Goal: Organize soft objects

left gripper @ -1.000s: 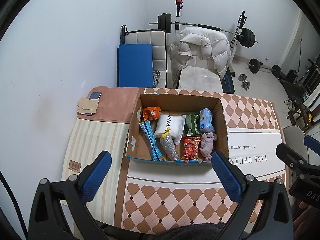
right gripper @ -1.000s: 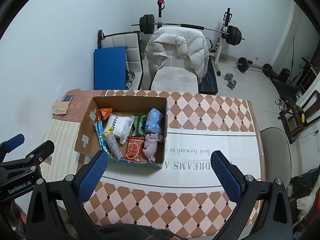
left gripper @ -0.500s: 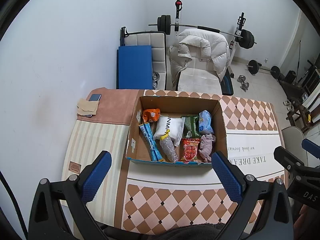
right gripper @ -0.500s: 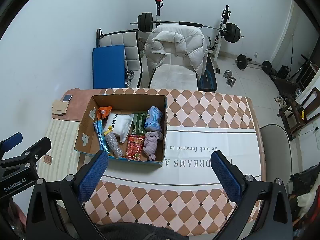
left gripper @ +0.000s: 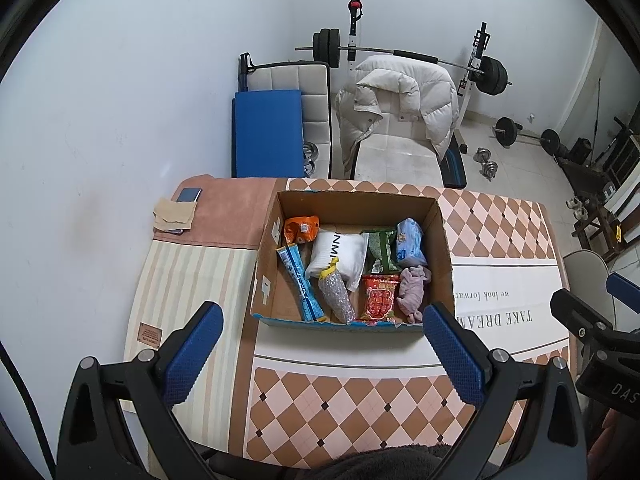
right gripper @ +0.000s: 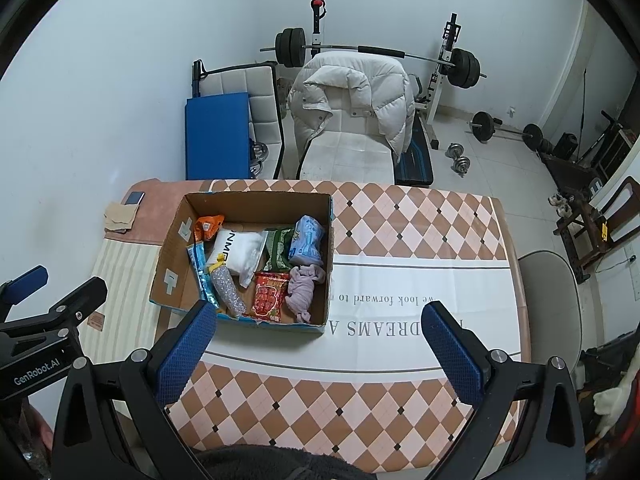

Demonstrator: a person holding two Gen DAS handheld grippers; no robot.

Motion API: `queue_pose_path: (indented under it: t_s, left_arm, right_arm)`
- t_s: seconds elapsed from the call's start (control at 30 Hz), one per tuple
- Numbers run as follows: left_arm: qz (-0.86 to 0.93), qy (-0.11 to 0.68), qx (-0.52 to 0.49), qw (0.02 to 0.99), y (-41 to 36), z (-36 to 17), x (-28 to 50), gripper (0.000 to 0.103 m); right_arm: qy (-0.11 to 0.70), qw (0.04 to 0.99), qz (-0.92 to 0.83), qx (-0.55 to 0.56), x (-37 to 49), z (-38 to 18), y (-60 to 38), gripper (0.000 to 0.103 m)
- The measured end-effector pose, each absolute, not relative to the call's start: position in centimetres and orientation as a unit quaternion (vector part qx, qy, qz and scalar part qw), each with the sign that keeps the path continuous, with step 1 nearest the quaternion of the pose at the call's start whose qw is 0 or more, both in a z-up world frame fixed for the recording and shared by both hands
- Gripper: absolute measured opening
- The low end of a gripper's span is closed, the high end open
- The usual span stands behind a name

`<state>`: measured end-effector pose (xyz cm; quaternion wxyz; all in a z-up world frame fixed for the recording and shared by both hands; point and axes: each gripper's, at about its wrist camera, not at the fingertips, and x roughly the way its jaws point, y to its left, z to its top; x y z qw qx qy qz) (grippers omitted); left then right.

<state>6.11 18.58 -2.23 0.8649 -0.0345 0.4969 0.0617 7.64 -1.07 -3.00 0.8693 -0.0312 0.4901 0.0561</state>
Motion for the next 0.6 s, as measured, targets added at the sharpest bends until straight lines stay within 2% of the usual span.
queue_pose_path:
  t_s: [0.6]
  left_arm:
    - [0.059,0.496,-0.031,0.866,18.45,-2.27,6.06,0.102]
  right_arm:
    - [0.488,0.870,0.057,-0.035,7.42,-2.69,-1.60,0.103]
